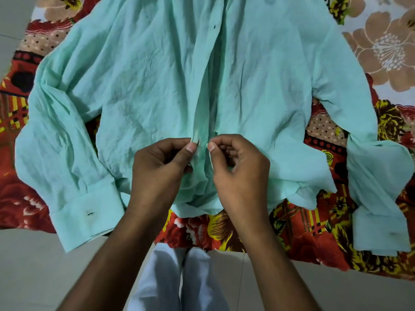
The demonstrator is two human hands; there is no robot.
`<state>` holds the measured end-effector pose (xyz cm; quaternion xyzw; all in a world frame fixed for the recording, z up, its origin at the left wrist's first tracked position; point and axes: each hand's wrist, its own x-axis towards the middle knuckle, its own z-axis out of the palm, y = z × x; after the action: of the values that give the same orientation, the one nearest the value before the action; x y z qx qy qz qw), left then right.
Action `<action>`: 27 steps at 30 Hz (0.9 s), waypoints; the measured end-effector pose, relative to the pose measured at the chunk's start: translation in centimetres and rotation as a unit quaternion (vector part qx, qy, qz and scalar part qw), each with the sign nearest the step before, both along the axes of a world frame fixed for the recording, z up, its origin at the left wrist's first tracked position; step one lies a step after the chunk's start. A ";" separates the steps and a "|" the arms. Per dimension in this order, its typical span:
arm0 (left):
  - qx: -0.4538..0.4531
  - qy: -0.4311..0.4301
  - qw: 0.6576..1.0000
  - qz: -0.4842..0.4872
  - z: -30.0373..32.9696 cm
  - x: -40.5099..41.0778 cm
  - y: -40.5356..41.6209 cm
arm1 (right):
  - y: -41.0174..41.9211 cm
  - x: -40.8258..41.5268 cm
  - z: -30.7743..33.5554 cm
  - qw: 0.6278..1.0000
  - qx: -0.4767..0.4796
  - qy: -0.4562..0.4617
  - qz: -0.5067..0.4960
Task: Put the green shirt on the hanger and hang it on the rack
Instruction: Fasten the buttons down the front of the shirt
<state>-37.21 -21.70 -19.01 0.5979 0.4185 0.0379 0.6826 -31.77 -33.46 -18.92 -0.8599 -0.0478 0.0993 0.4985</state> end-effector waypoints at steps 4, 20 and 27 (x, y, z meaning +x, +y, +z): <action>-0.017 -0.006 1.000 -0.002 -0.2 0.3 -0.3 | 0.1 0.2 -0.2 0.993 0.057 0.100 -0.025; 0.023 0.010 0.995 -0.101 0.2 0.4 0.6 | -0.1 0.0 -0.9 0.977 0.132 0.149 -0.082; -0.018 -0.001 0.996 -0.090 -0.2 0.9 1.0 | -0.5 0.6 -0.9 0.980 0.119 0.151 -0.047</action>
<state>-36.29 -20.66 -19.22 0.6207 0.3630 -0.0312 0.6943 -31.18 -33.96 -19.80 -0.7709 0.0575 0.1984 0.6025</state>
